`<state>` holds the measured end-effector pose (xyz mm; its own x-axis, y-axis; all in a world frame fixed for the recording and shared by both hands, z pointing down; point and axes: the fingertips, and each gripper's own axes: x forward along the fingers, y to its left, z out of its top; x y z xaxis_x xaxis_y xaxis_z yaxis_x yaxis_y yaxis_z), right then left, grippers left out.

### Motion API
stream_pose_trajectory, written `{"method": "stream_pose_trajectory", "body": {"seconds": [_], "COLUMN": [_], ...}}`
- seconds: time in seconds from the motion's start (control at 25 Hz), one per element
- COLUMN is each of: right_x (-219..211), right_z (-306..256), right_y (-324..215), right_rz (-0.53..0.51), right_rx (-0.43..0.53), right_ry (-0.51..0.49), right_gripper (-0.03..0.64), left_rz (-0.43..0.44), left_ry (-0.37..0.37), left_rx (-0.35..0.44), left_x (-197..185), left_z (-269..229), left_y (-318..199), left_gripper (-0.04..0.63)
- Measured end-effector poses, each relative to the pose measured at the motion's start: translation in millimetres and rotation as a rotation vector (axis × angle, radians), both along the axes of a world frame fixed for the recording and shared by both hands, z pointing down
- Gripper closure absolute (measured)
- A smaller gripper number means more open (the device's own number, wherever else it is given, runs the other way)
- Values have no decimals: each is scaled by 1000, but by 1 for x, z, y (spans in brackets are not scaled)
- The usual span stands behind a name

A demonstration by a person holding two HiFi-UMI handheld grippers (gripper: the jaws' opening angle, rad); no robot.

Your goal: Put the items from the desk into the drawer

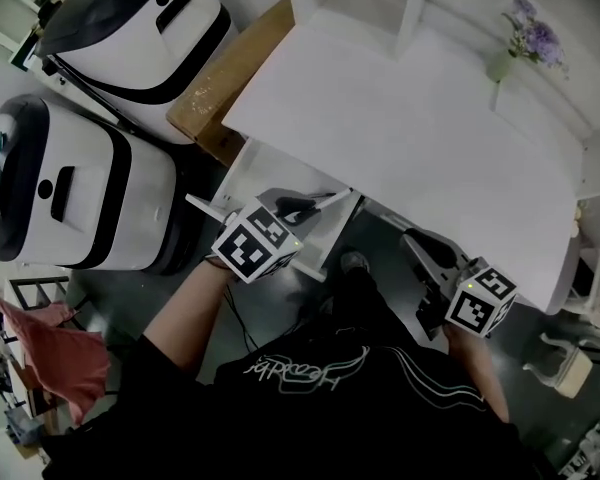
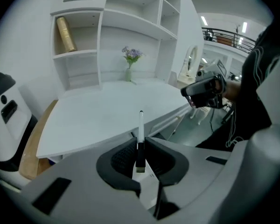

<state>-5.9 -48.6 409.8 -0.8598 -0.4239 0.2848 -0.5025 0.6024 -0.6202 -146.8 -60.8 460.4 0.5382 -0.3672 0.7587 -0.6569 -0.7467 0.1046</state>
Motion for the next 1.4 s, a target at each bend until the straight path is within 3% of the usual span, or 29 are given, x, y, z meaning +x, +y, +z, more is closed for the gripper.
{"method": "stream_pose_trajectory", "body": {"seconds": [0.2, 0.52, 0.68, 0.88, 1.08, 1.24, 1.4], "right_x": [1, 3, 10, 17, 24, 23, 19], "right_z": [5, 17, 25, 31, 43, 54, 59], "right_y": [-29, -74, -94, -116, -127, -127, -123], "right_rz": [-13, -32, -30, -31, -28, -31, -37], "right_rx": [-21, -54, -75, -90, -115, -135, -144], "right_ry": [16, 22, 37, 51, 61, 69, 70], "right_gripper": [557, 557, 557, 557, 557, 557, 557], "left_rz": [124, 311, 387, 547, 578, 550, 508], "left_ry": [-87, -336, -369, -419, -455, -482, -498], "left_rx": [-65, -117, -162, -217, -244, -240, -247], "left_x": [-18, -51, -51, -50, -54, -62, -68], "left_z": [50, 128, 170, 219, 258, 279, 289], "left_y": [-4, -31, -47, -42, -45, -49, -48], "left_gripper": [528, 528, 528, 528, 528, 526, 423]}}
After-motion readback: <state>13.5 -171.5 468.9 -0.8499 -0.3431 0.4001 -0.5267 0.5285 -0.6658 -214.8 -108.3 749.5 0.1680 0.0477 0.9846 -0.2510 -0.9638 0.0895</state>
